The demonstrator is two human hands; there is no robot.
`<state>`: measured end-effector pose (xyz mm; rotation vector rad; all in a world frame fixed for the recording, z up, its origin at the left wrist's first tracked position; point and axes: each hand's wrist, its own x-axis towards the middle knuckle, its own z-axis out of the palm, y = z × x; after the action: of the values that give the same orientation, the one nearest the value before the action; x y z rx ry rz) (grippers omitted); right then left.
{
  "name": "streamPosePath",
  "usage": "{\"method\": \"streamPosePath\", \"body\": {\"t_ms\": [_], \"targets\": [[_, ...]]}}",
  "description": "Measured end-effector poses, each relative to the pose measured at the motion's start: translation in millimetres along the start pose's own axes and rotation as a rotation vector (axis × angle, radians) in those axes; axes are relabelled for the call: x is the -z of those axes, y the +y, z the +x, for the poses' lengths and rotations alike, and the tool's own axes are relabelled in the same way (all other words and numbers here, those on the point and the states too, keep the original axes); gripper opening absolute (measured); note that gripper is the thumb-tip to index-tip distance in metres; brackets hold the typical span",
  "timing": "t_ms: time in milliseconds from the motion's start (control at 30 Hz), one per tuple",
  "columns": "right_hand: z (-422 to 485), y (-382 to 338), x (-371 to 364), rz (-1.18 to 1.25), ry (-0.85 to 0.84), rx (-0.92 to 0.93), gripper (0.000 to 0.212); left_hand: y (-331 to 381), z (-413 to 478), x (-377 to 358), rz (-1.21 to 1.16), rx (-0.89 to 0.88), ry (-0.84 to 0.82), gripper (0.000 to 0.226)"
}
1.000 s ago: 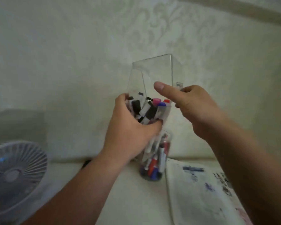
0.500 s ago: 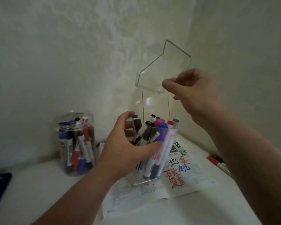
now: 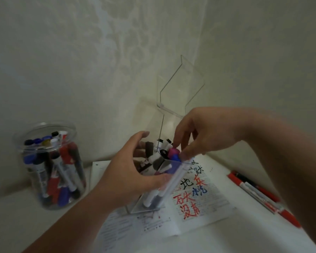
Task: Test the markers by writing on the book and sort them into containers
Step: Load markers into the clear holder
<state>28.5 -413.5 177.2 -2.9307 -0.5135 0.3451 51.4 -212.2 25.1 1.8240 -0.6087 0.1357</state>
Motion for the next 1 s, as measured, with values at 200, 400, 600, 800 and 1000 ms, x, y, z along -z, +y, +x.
{"method": "streamPosePath", "body": {"t_ms": [200, 400, 600, 800, 1000], "targets": [[23.4, 5.8, -13.4, 0.081, -0.022, 0.025, 0.046, -7.8, 2.8, 10.8, 0.04, 0.015, 0.004, 0.106], [31.5, 11.8, -21.5, 0.355, -0.118, 0.056, 0.034, -15.7, 3.9, 20.8, 0.068, -0.031, -0.056, 0.098], [36.3, -4.4, -23.6, 0.206, -0.066, -0.019, 0.036, -17.5, 2.1, 20.7, 0.078, -0.042, -0.069, 0.099], [46.9, -14.0, -46.9, 0.125, 0.145, -0.108, 0.026, -15.8, 0.3, 18.4, 0.054, -0.039, -0.063, 0.096], [47.9, -5.1, -49.8, 0.445, 0.139, -0.09, 0.012, -18.2, 3.1, 18.6, 0.027, -0.001, -0.068, 0.094]]}}
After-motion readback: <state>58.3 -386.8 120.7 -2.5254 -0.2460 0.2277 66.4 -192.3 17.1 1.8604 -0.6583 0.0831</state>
